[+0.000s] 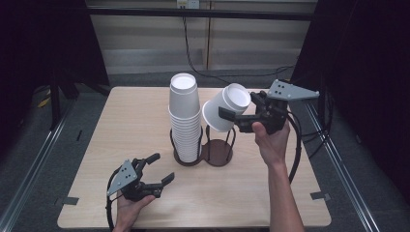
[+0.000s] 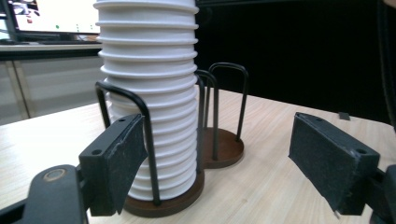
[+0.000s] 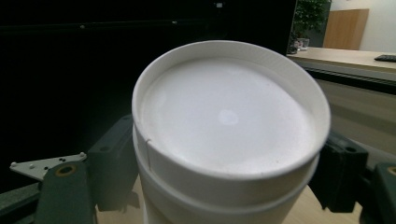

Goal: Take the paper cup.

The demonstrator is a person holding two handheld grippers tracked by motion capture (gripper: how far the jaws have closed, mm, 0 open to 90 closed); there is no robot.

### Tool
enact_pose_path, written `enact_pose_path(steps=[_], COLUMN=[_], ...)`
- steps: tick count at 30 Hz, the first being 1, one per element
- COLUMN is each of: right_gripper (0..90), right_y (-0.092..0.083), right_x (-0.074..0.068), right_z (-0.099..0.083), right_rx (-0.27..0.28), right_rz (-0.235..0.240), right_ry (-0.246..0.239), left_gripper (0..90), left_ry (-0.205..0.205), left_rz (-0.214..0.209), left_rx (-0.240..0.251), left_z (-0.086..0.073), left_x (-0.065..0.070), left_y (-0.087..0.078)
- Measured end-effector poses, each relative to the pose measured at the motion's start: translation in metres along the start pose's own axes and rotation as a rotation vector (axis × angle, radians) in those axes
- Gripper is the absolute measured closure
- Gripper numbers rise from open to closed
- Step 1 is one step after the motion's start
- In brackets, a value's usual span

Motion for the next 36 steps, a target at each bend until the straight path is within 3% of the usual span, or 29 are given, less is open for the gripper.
enact_pose_path(steps=[2, 3, 9, 10, 14, 15, 16, 17, 21, 22, 23, 24, 28, 36], right_gripper=[21.6, 21.6, 21.6, 21.6, 21.6, 21.6, 21.6, 21.6, 21.6, 21.6, 21.6, 21.6, 21.6, 21.6], right_y=[0.0, 0.0, -0.002, -0.002, -0.002, -0.003, -0.003, -0.003, -0.004, -0.004, -0.004, -0.004, -0.003, 0.0], right_x=[-0.002, -0.005, -0.01, -0.01, -0.017, -0.018, -0.019, -0.019, -0.021, -0.021, -0.023, -0.023, -0.026, -0.036], right_z=[-0.002, -0.008, -0.025, -0.028, -0.038, -0.04, -0.043, -0.045, -0.053, -0.055, -0.058, -0.06, -0.069, -0.088], right_rx=[0.003, 0.001, -0.019, -0.025, -0.023, -0.023, -0.027, -0.032, -0.038, -0.036, -0.04, -0.044, -0.051, -0.086], right_rz=[0.011, 0.015, 0.032, 0.031, 0.054, 0.056, 0.058, 0.059, 0.055, 0.059, 0.062, 0.061, 0.073, 0.115], right_ry=[0.002, 0.006, 0.011, 0.014, 0.018, 0.022, 0.023, 0.022, 0.026, 0.025, 0.025, 0.022, 0.029, 0.021], left_gripper=[18.4, 18.5, 18.8, 18.8, 18.8, 18.8, 18.8, 18.6, 17.2, 16.8, 16.8, 16.8, 18.0, 16.3], left_ry=[0.002, -0.017, 0.003, -0.017, 0.007, -0.013, 0.007, -0.01, 0.011, -0.012, 0.006, -0.01, 0.017, 0.029], left_rz=[-0.003, -0.013, -0.051, -0.051, -0.061, -0.067, -0.068, -0.076, -0.087, -0.091, -0.093, -0.097, -0.115, -0.138], left_rx=[-0.005, -0.001, -0.026, -0.022, -0.015, -0.007, -0.013, -0.008, -0.015, -0.019, -0.024, -0.026, -0.027, -0.017], left_z=[0.0, 0.0, 0.003, 0.004, 0.009, 0.011, 0.011, 0.012, 0.014, 0.014, 0.014, 0.014, 0.017, 0.024], left_x=[0.001, 0.005, 0.01, 0.012, 0.01, 0.012, 0.011, 0.012, 0.011, 0.012, 0.012, 0.014, 0.017, 0.02], left_y=[0.001, 0.004, 0.011, 0.011, 0.011, 0.012, 0.011, 0.012, 0.013, 0.014, 0.014, 0.015, 0.017, 0.021])
Point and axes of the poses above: each handheld gripper's, and its own axes: y roughly forward along the jaws, z roughly out of its top, x roughly to its right, the point moved 8 cm from there along y, roughly forward along the jaws, and after that the axes turned 4 degrees about x, right-handed, at the moved point
